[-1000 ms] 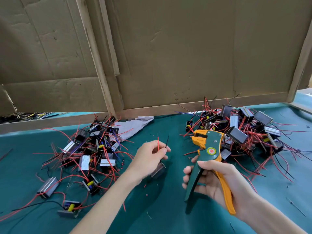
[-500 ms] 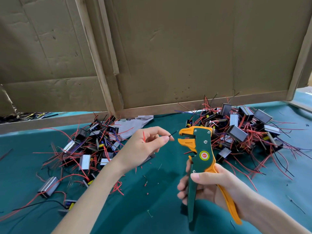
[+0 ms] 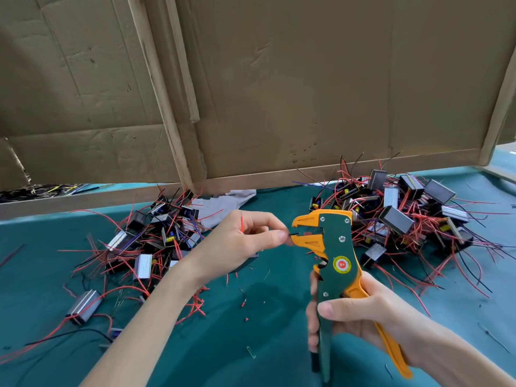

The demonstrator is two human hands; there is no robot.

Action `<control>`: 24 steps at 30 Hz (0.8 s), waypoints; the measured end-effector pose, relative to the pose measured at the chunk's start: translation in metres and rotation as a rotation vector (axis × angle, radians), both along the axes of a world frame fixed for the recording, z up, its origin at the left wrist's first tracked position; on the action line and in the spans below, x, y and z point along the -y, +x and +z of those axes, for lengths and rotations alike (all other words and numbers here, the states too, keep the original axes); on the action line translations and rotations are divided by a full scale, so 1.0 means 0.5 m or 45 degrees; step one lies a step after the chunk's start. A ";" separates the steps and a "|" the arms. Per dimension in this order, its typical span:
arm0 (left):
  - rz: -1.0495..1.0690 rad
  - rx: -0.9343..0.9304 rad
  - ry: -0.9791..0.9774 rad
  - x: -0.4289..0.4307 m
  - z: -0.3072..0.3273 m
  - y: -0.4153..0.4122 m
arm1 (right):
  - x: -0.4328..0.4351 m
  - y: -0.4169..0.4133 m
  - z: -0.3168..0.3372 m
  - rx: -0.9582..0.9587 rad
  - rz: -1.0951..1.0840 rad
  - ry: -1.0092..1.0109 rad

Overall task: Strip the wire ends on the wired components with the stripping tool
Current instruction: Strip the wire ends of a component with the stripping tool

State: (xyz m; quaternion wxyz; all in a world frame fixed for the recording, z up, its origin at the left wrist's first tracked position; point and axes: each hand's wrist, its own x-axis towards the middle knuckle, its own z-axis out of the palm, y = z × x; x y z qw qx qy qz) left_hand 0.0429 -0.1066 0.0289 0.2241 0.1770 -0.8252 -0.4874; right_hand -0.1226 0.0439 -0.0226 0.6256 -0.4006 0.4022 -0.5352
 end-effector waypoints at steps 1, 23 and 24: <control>-0.008 0.001 0.014 0.000 0.002 0.001 | -0.001 0.000 -0.001 -0.011 0.006 -0.006; 0.250 0.279 0.106 0.008 -0.074 -0.030 | 0.016 0.021 -0.028 0.087 -0.241 0.050; 0.300 0.351 -0.033 0.011 -0.089 -0.033 | 0.018 0.016 -0.028 0.093 -0.255 0.033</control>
